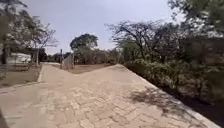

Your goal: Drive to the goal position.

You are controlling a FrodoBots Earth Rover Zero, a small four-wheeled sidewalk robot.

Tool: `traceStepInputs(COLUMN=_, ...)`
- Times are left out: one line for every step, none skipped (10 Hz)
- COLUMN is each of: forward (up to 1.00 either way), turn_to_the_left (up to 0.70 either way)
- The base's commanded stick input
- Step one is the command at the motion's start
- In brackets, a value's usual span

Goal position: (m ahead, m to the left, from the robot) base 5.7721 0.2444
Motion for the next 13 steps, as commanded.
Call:
traceStepInputs(forward=0.70, turn_to_the_left=0.00)
traceStepInputs(forward=0.70, turn_to_the_left=0.00)
traceStepInputs(forward=0.70, turn_to_the_left=0.00)
traceStepInputs(forward=0.70, turn_to_the_left=0.00)
traceStepInputs(forward=0.70, turn_to_the_left=0.00)
traceStepInputs(forward=0.70, turn_to_the_left=0.00)
traceStepInputs(forward=0.70, turn_to_the_left=0.00)
traceStepInputs(forward=0.70, turn_to_the_left=0.00)
traceStepInputs(forward=0.70, turn_to_the_left=0.00)
traceStepInputs(forward=0.70, turn_to_the_left=0.00)
traceStepInputs(forward=0.70, turn_to_the_left=0.00)
traceStepInputs(forward=0.70, turn_to_the_left=0.00)
traceStepInputs(forward=0.70, turn_to_the_left=-0.01)
